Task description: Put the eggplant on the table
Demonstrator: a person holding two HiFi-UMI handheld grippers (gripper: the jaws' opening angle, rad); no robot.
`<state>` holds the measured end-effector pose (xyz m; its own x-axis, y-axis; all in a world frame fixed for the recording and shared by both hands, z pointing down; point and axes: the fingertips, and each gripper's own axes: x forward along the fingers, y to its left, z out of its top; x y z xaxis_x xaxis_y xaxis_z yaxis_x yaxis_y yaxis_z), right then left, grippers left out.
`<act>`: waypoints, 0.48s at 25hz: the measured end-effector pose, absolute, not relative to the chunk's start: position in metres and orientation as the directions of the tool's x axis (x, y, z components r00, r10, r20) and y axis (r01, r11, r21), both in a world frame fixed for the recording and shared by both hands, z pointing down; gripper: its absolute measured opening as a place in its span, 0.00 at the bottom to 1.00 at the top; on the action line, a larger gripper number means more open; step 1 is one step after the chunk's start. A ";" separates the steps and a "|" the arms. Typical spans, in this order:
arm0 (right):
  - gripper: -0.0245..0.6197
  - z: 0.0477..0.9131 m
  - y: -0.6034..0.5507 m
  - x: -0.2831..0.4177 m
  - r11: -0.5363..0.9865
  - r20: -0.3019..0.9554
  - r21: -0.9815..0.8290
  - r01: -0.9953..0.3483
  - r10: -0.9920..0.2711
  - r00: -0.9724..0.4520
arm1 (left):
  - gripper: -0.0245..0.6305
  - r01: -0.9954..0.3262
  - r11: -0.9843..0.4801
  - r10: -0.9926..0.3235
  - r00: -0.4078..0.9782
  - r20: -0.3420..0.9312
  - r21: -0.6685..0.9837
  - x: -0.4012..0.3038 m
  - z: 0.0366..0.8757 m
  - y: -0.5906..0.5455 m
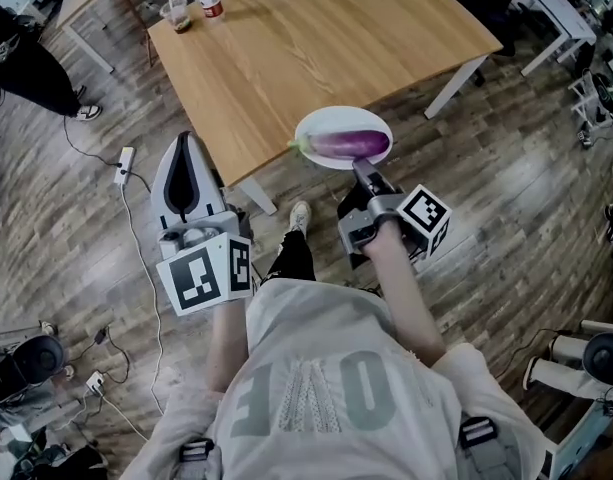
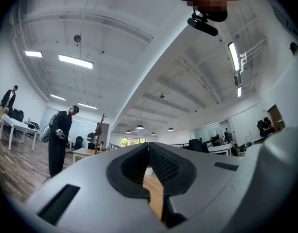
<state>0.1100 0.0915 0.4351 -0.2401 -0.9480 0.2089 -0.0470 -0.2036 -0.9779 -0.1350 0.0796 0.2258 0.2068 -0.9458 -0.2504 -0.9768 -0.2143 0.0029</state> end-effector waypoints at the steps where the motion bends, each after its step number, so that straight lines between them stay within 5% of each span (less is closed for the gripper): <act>1: 0.08 0.434 0.084 0.110 -0.205 0.210 -0.978 -0.047 -0.948 -0.240 | 0.05 -0.976 -0.216 -0.946 0.209 -0.249 0.002 -0.134 0.225 0.070; 12: 0.08 0.419 -0.005 0.115 -0.200 0.210 -0.978 -0.065 -0.945 -0.250 | 0.05 -0.975 -0.223 -0.947 0.221 -0.233 -0.019 -0.123 0.215 -0.014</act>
<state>0.1150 -0.0053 0.4187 -0.2504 -0.9451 0.2100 -0.0650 -0.2000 -0.9776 -0.1234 -0.0140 0.2152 0.2209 -0.9470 -0.2331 -0.9747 -0.2227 -0.0189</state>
